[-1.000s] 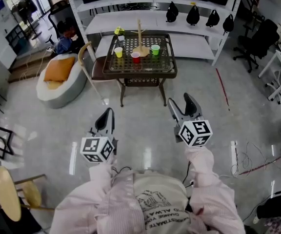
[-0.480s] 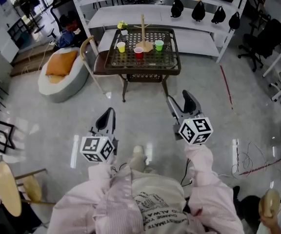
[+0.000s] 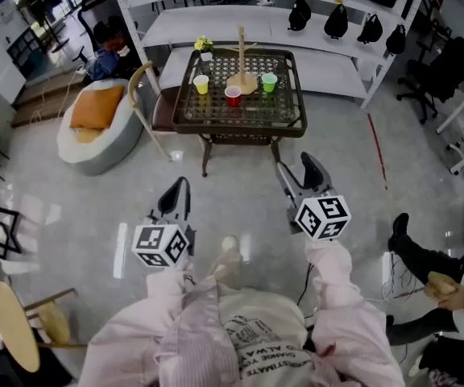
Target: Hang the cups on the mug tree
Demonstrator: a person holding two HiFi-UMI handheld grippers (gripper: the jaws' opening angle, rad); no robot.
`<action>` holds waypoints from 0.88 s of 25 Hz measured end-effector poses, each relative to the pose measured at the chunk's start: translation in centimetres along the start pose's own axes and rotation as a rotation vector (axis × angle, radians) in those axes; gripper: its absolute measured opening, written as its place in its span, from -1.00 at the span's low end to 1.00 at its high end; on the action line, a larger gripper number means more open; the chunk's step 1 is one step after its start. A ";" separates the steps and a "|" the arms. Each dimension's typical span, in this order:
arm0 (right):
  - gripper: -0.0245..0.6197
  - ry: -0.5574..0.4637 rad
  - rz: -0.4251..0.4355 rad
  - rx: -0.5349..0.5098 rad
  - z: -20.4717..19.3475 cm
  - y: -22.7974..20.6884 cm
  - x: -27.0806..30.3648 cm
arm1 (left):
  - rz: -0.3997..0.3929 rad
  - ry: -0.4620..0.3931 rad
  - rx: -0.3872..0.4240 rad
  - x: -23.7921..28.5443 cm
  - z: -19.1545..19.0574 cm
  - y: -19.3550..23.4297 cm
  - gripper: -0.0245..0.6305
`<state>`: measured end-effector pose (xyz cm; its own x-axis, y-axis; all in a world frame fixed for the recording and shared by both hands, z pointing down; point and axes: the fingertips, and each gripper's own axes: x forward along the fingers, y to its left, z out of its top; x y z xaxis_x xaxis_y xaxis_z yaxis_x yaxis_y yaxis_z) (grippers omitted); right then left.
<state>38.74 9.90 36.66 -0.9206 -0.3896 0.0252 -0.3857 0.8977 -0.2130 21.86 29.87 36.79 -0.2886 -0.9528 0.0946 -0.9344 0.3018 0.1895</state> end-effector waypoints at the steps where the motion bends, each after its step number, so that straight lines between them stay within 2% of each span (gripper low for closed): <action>1: -0.07 0.005 -0.004 0.001 0.0 -0.4 1.0 | -0.006 0.004 -0.006 1.1 0.1 0.5 -0.93; 11: -0.07 0.039 -0.071 0.020 -0.2 -4.3 10.0 | -0.077 0.044 -0.046 11.5 0.6 5.4 -0.93; 17: -0.07 0.025 -0.159 0.002 0.1 -6.5 13.4 | -0.106 0.051 -0.061 15.8 1.3 8.0 -0.93; 22: -0.07 0.044 -0.179 0.011 -0.6 -8.1 15.6 | -0.132 0.073 -0.078 18.4 0.6 8.6 -0.93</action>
<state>27.42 -3.32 39.34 -0.8392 -0.5334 0.1062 -0.5432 0.8124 -0.2117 8.36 14.93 39.60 -0.1456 -0.9802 0.1343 -0.9433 0.1785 0.2799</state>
